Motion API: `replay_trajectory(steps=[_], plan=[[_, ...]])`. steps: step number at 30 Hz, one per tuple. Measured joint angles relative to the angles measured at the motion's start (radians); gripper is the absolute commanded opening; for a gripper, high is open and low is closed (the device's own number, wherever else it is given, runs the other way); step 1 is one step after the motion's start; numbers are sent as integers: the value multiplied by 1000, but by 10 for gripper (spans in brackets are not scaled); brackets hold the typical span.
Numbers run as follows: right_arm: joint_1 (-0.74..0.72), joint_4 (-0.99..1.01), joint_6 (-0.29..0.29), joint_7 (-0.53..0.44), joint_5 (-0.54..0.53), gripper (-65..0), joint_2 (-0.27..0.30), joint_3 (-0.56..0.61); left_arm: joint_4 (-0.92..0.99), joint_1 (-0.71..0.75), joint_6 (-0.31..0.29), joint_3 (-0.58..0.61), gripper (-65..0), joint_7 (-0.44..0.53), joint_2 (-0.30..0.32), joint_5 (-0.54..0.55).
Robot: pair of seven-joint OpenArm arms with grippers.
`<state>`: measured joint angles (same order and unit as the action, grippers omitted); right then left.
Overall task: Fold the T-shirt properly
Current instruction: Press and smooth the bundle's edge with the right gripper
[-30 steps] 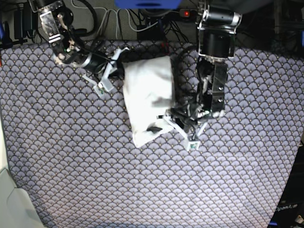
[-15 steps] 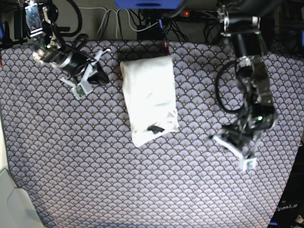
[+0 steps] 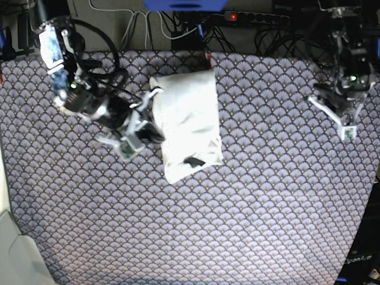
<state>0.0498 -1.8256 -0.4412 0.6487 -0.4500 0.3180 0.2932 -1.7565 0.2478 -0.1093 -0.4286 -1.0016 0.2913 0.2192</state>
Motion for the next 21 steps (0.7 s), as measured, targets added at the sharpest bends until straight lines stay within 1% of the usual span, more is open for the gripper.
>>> replay_trajectory(steps=[6,9,11,12,14,15,17,21], plan=[[-126,129,-2,-7,-2,-639,-44,124,-73,83,-2,-56,-647,8,-3,2],[-198,204,-6,-7,-4,-639,-57,199,-99,118,-3,-78,-647,3,-5,-2],[-242,251,-7,-7,0,-639,-74,225,-111,125,-3,-82,-647,1,-6,2],[-266,280,-29,-9,-1,-639,-86,234,-116,129,-4,-86,-647,-2,-6,3],[-306,343,-120,-12,-2,-639,-112,244,-124,143,-2,-89,-647,3,-5,2],[-321,379,-137,-14,-2,-639,-129,244,-124,149,-3,-91,-647,4,-5,2],[-357,466,-161,-14,-1,-639,-155,248,-125,158,-3,-91,-647,-4,-8,0],[-410,581,-156,-109,2,-638,-151,276,-125,153,-3,-92,-647,0,-6,-3]])
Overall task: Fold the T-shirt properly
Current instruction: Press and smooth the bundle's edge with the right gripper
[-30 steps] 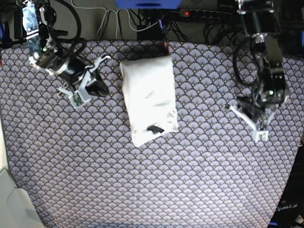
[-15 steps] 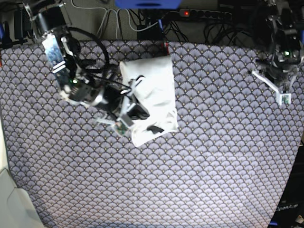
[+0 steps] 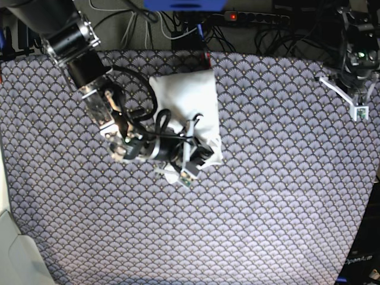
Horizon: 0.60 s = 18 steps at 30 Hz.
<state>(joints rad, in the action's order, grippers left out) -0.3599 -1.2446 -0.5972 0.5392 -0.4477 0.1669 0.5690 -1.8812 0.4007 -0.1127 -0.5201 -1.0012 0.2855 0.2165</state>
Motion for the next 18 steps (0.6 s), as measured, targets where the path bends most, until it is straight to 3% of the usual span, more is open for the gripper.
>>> replay_trajectory(steps=[5,18], plan=[[-69,175,2,-85,-4,-638,-5,56,0,0,0,0,-647,-5,-1,-2],[-196,523,2,-298,-3,-636,-104,79,0,12,0,4,-647,-4,0,0]])
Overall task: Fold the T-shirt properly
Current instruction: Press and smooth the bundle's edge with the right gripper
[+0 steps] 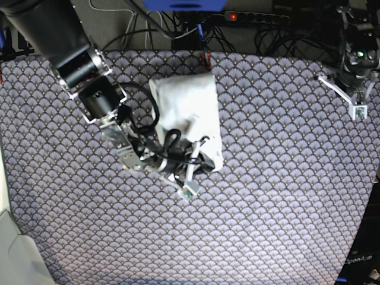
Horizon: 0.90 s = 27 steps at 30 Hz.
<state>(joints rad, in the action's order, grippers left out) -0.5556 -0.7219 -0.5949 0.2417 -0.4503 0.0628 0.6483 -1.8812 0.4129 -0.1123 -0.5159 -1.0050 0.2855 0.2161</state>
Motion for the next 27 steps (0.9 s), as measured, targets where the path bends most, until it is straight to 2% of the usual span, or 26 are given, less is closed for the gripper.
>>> replay_trajectory(steps=[6,8,10,13,15,16,20,24,27], plan=[[14,-54,5,9,11,-639,10,27,0,8,-1,0,-647,0,1,-2],[34,-163,7,34,0,-639,48,28,0,6,-1,0,-647,0,4,1],[58,-302,16,118,13,-639,93,26,-1,8,-1,-1,-647,0,7,-2],[103,-499,34,190,6,-640,154,25,-6,8,0,-1,-647,0,6,-2],[143,-612,95,213,0,-640,194,15,-24,8,-1,0,-647,0,4,5],[175,-671,127,235,3,-640,216,5,-30,9,-1,-1,-647,0,4,5],[354,-904,124,335,1,-640,280,-106,-31,13,-1,0,-647,4,0,6],[539,-1043,123,334,0,-640,285,-243,-32,33,0,7,-647,3,-3,5],[634,-1052,123,332,4,-640,289,-264,-31,26,-1,7,-647,9,-2,5]])
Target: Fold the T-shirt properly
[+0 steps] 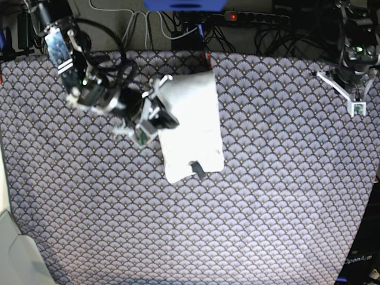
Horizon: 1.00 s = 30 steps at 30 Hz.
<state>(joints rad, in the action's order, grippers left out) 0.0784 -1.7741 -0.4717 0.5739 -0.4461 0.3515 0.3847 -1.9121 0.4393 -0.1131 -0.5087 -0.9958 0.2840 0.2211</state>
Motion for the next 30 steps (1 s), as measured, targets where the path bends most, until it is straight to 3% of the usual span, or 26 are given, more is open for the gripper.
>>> replay_trajectory(steps=[9,13,16,20,24,27,30], plan=[[85,176,2,-167,-8,-640,-34,26,0,1,0,0,-647,2,1,1],[84,174,2,-162,-5,-640,-29,21,5,1,0,0,-647,2,1,0],[128,41,11,-138,4,-640,14,13,4,7,0,-3,-647,4,1,1],[215,-124,2,-142,-5,-640,26,-56,-21,37,0,-7,-647,1,-1,3],[349,-197,16,-117,-1,-640,31,-212,-69,98,-3,0,-647,10,2,28],[500,-199,11,-173,0,-640,32,-309,-67,183,-3,2,-647,57,0,117],[637,-197,10,-279,-1,-640,55,-357,-62,253,-3,4,-647,146,4,121]])
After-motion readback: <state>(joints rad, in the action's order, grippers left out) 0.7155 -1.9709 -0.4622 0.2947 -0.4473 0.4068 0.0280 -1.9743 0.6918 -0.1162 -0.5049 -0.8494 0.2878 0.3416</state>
